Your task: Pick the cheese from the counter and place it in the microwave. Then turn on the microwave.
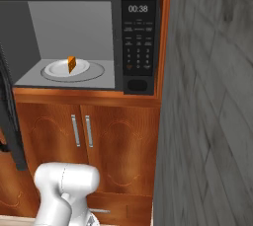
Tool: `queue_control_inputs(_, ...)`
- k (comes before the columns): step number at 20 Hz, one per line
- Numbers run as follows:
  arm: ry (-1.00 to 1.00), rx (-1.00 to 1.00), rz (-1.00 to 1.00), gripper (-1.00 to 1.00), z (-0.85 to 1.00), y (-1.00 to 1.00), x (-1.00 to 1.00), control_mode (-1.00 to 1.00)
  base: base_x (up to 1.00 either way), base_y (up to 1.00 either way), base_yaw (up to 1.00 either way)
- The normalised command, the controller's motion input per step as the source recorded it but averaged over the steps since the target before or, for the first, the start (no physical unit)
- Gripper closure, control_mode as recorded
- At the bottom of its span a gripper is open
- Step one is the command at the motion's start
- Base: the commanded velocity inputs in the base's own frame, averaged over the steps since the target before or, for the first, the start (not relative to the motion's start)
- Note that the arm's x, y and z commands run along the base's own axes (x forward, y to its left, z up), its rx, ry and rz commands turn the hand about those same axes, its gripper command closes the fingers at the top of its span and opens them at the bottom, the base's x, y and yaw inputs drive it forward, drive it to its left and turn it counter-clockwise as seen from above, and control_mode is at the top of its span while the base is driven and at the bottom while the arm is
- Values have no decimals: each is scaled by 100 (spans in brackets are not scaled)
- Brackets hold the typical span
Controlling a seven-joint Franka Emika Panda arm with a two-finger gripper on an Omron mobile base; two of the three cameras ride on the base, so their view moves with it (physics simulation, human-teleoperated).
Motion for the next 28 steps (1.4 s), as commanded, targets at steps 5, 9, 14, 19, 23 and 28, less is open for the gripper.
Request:
queue_control_inputs(5, 1, 0, 5, 100, 12, -42, 51, -100, 0, 0, 0)
queue_control_inputs(9, 2, 0, 11, 100, 15, -44, 54, -100, 0, 0, 0)
queue_control_inputs(14, 1, 0, 15, 100, 10, -39, 34, -100, 0, 0, 0)
queue_control_inputs(19, 0, 0, 20, 100, 9, -37, 25, -100, 0, 0, 0)
queue_control_inputs(23, 5, 0, 15, 100, 22, -31, 35, -100, 0, 0, 0)
queue_control_inputs(28, 10, 0, 8, 100, 35, -23, 32, -100, 0, 0, 0)
